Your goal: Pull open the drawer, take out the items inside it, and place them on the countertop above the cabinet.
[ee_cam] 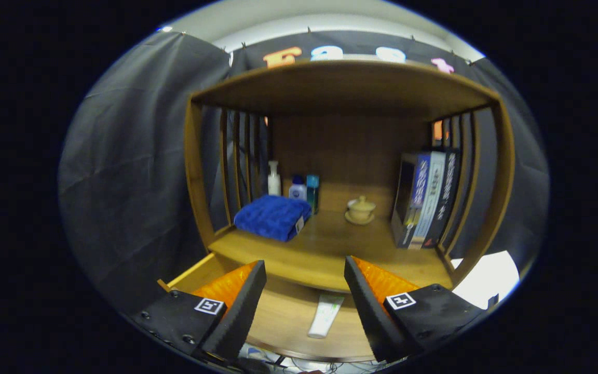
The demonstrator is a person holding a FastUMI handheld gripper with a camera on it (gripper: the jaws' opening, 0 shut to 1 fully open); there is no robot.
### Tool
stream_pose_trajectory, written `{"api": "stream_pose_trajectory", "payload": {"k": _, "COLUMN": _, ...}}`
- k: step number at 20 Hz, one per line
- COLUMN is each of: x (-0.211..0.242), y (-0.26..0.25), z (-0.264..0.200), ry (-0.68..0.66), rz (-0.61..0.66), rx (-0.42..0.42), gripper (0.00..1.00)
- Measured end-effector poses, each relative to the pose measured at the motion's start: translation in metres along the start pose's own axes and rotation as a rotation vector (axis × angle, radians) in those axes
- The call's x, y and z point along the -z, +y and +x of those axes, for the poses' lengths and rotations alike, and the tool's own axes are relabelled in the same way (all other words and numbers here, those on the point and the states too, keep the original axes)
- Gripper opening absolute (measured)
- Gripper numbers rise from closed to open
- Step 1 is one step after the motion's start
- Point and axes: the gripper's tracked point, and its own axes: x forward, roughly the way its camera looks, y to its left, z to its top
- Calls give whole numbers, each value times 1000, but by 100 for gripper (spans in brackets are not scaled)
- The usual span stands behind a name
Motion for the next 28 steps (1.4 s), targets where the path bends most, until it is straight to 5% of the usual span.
{"api": "stream_pose_trajectory", "payload": {"k": 11, "x": 137, "y": -27, "z": 64, "ry": 601, "rz": 62, "rx": 53, "gripper": 99}}
{"api": "stream_pose_trajectory", "payload": {"k": 21, "x": 183, "y": -46, "z": 79, "ry": 785, "rz": 84, "rx": 128, "gripper": 92}}
{"api": "stream_pose_trajectory", "payload": {"k": 28, "x": 155, "y": -45, "z": 72, "ry": 759, "rz": 92, "rx": 103, "gripper": 48}}
